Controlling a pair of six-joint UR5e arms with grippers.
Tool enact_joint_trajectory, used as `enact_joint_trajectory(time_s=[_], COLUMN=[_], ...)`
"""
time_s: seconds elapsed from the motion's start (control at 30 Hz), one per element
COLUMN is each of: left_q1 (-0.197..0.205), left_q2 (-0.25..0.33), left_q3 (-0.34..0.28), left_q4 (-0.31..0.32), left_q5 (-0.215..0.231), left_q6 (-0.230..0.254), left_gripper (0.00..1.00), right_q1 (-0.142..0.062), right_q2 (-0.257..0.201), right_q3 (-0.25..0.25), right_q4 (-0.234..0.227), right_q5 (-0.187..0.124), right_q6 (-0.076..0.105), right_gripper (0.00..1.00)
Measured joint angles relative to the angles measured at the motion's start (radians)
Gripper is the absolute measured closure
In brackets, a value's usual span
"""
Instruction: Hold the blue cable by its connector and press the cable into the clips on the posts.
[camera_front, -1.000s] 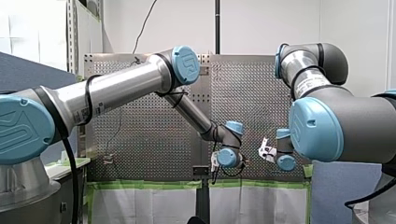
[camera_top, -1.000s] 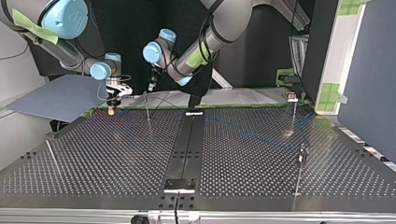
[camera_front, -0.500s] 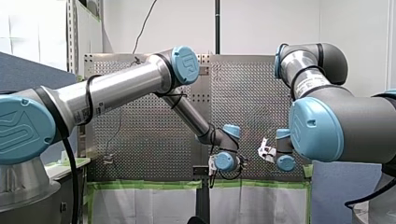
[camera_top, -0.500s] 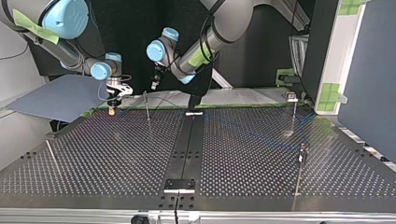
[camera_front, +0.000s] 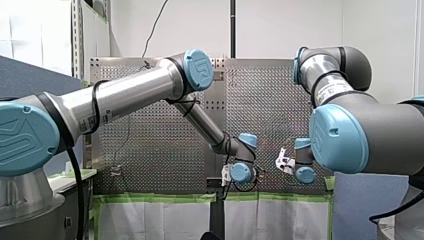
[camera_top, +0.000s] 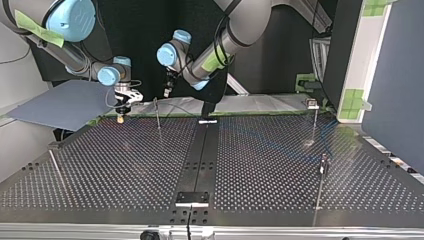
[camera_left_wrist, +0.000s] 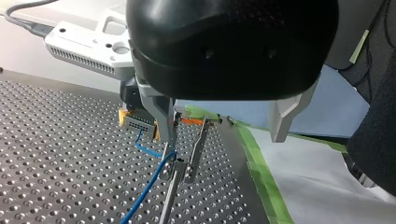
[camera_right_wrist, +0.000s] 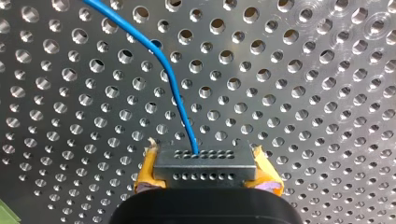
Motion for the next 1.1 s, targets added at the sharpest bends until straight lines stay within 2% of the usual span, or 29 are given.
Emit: enact_joint_trajectory(time_s=[0.17,0.33,0.47,0.83,1.1], left_q1=[-0.001,-0.016,-0.032,-0.047,-0.049], left_q2=[0.004,0.036,0.068,0.161,0.232], left_q3=[0.001,-0.017,-0.046,-0.140,-0.210], left_q4=[-0.006,-0.040,-0.036,0.044,0.050], left_q5=[-0.007,-0.013,-0.016,-0.084,-0.083], left_q6=[0.011,0.043,0.058,0.028,-0.024], left_gripper=[0.00,0.00,0.00,0.00,0.00], right_q1=[0.000,0.000,0.001,0.000,0.000], right_q2=[0.000,0.000,0.000,0.000,0.000], right_q3=[0.000,0.000,0.000,0.000,0.000], right_q4=[0.001,0.002,0.002,0.003,0.006], right_q5=[0.000,-0.001,-0.001,0.000,0.000], right_q6=[0.000,0.000,0.000,0.000,0.006], right_gripper=[1.00,1.00,1.00,1.00,1.00])
